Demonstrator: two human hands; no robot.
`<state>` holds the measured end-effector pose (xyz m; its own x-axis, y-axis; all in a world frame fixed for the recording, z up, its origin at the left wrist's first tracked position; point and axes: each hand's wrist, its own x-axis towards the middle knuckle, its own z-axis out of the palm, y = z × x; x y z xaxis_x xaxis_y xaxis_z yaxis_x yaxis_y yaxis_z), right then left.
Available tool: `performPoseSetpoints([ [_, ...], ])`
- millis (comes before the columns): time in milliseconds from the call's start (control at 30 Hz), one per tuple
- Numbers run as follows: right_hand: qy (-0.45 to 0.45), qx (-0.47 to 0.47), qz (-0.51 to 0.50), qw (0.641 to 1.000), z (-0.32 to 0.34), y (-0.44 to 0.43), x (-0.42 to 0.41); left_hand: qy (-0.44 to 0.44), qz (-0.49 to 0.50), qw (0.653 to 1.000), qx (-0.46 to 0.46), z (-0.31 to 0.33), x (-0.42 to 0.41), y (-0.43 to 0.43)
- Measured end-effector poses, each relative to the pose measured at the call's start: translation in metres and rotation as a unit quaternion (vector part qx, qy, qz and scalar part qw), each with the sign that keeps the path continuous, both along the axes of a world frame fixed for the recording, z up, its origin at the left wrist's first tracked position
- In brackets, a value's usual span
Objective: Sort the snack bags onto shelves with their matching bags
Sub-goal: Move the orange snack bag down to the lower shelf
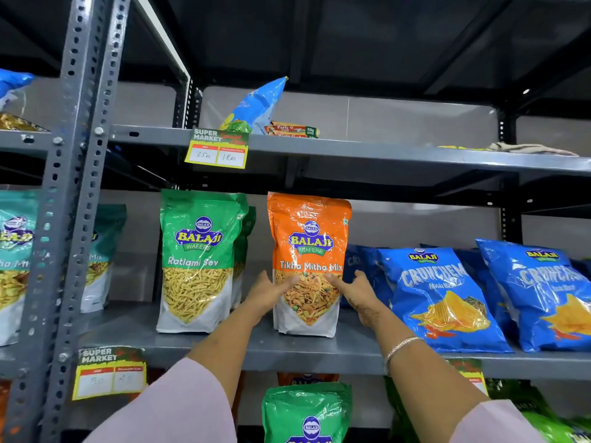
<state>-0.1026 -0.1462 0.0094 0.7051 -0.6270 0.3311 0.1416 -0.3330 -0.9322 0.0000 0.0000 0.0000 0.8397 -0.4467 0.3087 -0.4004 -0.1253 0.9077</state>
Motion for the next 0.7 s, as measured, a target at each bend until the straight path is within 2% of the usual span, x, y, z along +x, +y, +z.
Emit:
performPoseSetpoints([
  [133, -0.008, 0.029, 0.021, 0.999, -0.01, -0.007, 0.005, 0.022, -0.061, 0.998, -0.026, -0.009, 0.003, -0.008],
  [300, -0.001, 0.04, 0.062, 0.997, -0.017, -0.004, 0.01, 0.033, -0.012, 0.997, -0.063, -0.019, 0.003, -0.015],
  [400, -0.022, 0.04, 0.052, 0.998, -0.022, 0.002, 0.011, 0.045, 0.0, 0.995, -0.093, -0.021, 0.003, -0.017],
  [700, -0.08, -0.015, 0.045, 0.996, -0.033, 0.021, -0.021, 0.008, 0.014, 0.986, -0.164, -0.037, -0.028, 0.004],
])
